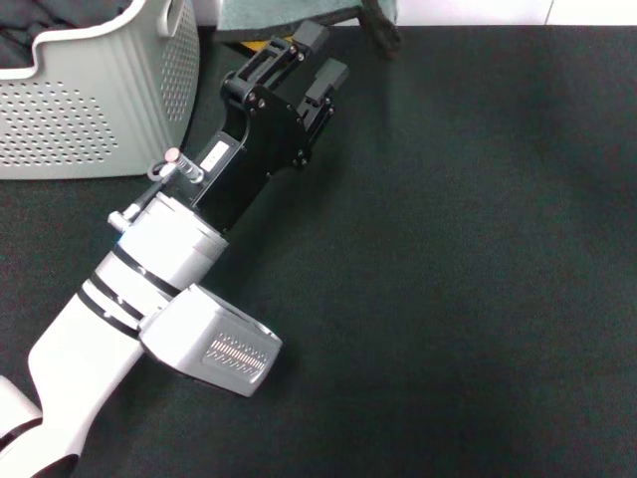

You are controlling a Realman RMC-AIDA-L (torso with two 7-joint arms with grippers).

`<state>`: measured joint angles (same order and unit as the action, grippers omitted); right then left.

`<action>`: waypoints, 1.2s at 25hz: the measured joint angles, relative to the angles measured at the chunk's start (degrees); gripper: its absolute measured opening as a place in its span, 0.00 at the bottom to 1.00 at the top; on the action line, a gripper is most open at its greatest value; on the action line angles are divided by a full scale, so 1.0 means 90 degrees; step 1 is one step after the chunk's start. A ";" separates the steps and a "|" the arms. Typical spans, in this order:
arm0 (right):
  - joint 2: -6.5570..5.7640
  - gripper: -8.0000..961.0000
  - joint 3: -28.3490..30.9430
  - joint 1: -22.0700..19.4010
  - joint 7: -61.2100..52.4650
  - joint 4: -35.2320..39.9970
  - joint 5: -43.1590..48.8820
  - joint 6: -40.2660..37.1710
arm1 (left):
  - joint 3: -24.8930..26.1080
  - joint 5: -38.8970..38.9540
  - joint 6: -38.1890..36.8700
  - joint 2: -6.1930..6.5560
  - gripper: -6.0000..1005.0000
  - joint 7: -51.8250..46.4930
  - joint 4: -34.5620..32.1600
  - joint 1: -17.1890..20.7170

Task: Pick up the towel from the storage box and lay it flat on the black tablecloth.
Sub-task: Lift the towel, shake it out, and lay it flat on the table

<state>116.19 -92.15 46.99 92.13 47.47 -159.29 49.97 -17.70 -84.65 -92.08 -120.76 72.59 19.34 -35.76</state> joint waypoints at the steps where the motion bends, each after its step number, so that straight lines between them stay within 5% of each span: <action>1: 0.0000 0.02 -0.0004 0.0014 -0.0016 -0.0003 -0.0002 0.0002 | 0.0031 0.0002 0.0022 0.0000 0.46 0.0001 0.0009 -0.0019; 30: 0.0000 0.01 -0.0229 0.0189 -0.0284 -0.0018 -0.0005 0.0015 | 0.0826 -0.0010 0.0111 -0.0008 0.44 -0.0610 0.0112 -0.0206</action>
<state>116.19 -94.21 48.69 89.58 47.31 -159.34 50.10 -10.27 -84.74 -91.08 -120.83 67.10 20.35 -37.62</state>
